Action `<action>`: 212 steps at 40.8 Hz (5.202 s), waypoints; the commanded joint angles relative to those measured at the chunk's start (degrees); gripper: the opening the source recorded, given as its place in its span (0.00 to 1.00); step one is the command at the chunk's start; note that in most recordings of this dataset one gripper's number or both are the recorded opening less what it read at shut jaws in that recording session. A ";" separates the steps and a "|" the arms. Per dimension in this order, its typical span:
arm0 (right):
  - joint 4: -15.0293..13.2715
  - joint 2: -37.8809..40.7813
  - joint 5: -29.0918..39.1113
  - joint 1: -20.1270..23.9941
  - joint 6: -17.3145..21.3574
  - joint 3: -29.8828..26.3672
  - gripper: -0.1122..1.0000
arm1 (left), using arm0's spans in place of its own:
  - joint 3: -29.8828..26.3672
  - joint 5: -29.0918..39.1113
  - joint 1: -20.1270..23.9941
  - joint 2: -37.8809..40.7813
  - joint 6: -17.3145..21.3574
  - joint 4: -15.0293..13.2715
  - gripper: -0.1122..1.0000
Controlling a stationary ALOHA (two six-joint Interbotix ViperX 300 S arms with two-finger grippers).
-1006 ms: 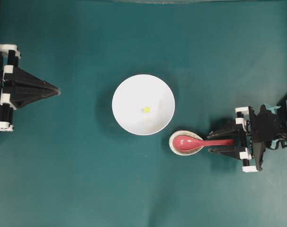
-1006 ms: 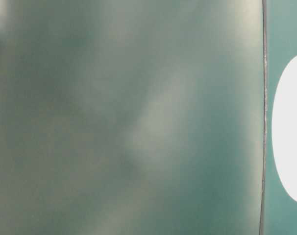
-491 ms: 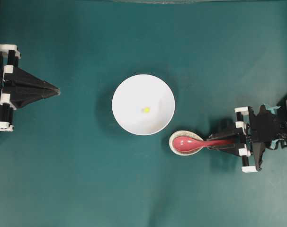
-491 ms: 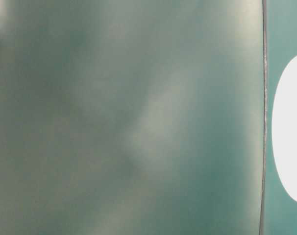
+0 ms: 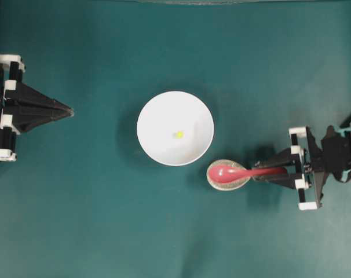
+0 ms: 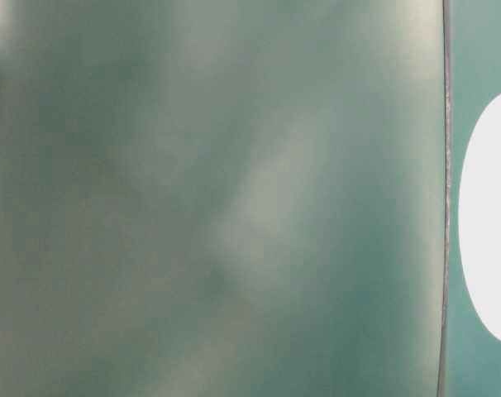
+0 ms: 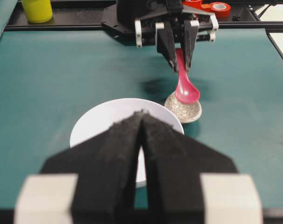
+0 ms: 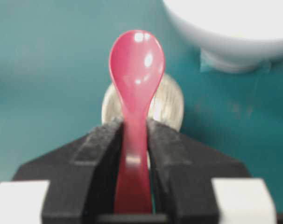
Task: Scoop the yellow hexagonal prism block from the bowl with a spoon using the right arm.
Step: 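Lift the spoon off the rest and carry it over the white bowl, then lower the spoon bowl into the white bowl beside the yellow block, then drag the spoon under the yellow block to scoop it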
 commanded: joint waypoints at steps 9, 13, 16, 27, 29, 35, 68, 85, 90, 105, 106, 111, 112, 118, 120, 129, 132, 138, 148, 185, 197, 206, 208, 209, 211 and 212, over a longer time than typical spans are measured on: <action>-0.09 -17.05 16.70 -7.12 -7.38 -1.85 0.30 | -1.14 -0.26 0.09 0.18 0.09 0.09 0.09; -0.44 -22.76 26.89 -11.34 -10.37 -3.96 0.30 | -1.14 -0.26 0.09 0.09 0.09 0.09 0.09; -0.88 -25.93 34.98 -14.50 -12.74 -6.06 0.30 | -1.14 -0.26 0.09 0.09 0.18 0.09 0.09; -1.49 -28.56 58.45 -24.96 -17.75 -16.26 0.30 | -1.23 -0.62 0.09 0.00 0.18 0.09 0.09; -1.67 -27.95 61.61 -26.28 -17.84 -18.02 0.30 | -1.23 -0.70 0.09 -0.09 0.18 0.09 0.09; -2.72 -25.93 71.54 -29.53 -17.93 -23.29 0.30 | -1.23 -0.79 0.09 -0.18 0.18 0.18 0.09; -5.80 -6.86 111.36 -37.27 -17.23 -49.92 0.30 | -1.32 -1.41 0.09 -0.18 0.18 0.18 0.09; -5.80 -3.43 118.13 -37.53 -17.31 -55.02 0.30 | -1.32 -1.49 0.09 -0.26 0.18 0.09 0.09; -5.80 -2.64 118.21 -37.53 -17.67 -55.99 0.30 | -1.41 -1.49 0.09 -0.35 0.18 0.09 0.09; -6.06 -0.88 117.95 -37.53 -17.84 -56.16 0.30 | -1.49 -1.49 0.09 -0.35 0.18 0.09 0.09; -6.06 -0.79 117.95 -37.53 -17.84 -56.16 0.30 | -1.49 -1.49 0.09 -0.35 0.18 0.09 0.09; -6.06 -0.18 116.98 -37.53 -17.84 -56.16 0.30 | -1.49 -1.49 0.09 -0.35 0.18 0.09 0.09; -6.15 0.00 116.81 -37.53 -17.93 -56.16 0.30 | -1.49 -1.49 0.09 -0.35 0.18 0.09 0.09; -6.06 0.79 115.66 -37.53 -17.93 -56.16 0.30 | -1.49 -1.49 0.09 -0.35 0.18 0.09 0.09; -6.06 0.97 115.31 -37.53 -17.93 -56.16 0.30 | -1.49 -1.49 0.09 -0.35 0.18 0.18 0.09; -6.33 1.23 113.47 -37.53 -18.02 -56.16 0.30 | -1.49 -1.49 0.09 -0.44 0.18 0.09 0.09; -6.86 1.32 112.59 -37.53 -18.02 -56.16 0.30 | -1.49 -1.49 0.09 -0.44 0.18 0.09 0.09; -7.47 1.58 110.74 -37.53 -18.02 -56.16 0.30 | -1.49 -1.49 0.09 -0.44 0.18 0.09 0.09; -7.47 2.11 107.75 -37.53 -18.02 -56.16 0.30 | -1.58 -1.49 0.09 -0.44 0.18 0.09 0.09; -5.80 3.43 104.77 -35.42 -18.02 -58.71 0.30 | -1.58 -1.49 0.09 -0.44 0.88 0.09 0.09; -6.86 3.43 104.24 -35.42 -18.02 -60.21 0.30 | -1.58 -1.41 0.09 -0.44 0.88 0.09 0.09; -7.47 2.72 104.24 -35.33 -18.02 -60.64 0.30 | -1.49 -1.49 0.00 -0.44 0.88 0.09 0.09; -7.47 2.29 104.33 -35.42 -18.02 -60.64 0.30 | -1.49 -1.49 0.09 -0.44 0.88 0.09 0.09; -7.47 2.20 104.33 -35.42 -18.02 -60.64 0.30 | -1.49 -1.49 0.09 -0.44 0.88 0.09 0.09; -7.56 1.67 104.33 -35.42 -18.02 -60.64 0.30 | -1.49 -1.49 0.09 -0.44 0.88 0.18 0.09; -7.56 1.41 104.41 -35.33 -18.02 -60.56 0.30 | -1.49 -1.49 0.09 -0.44 0.88 0.09 0.09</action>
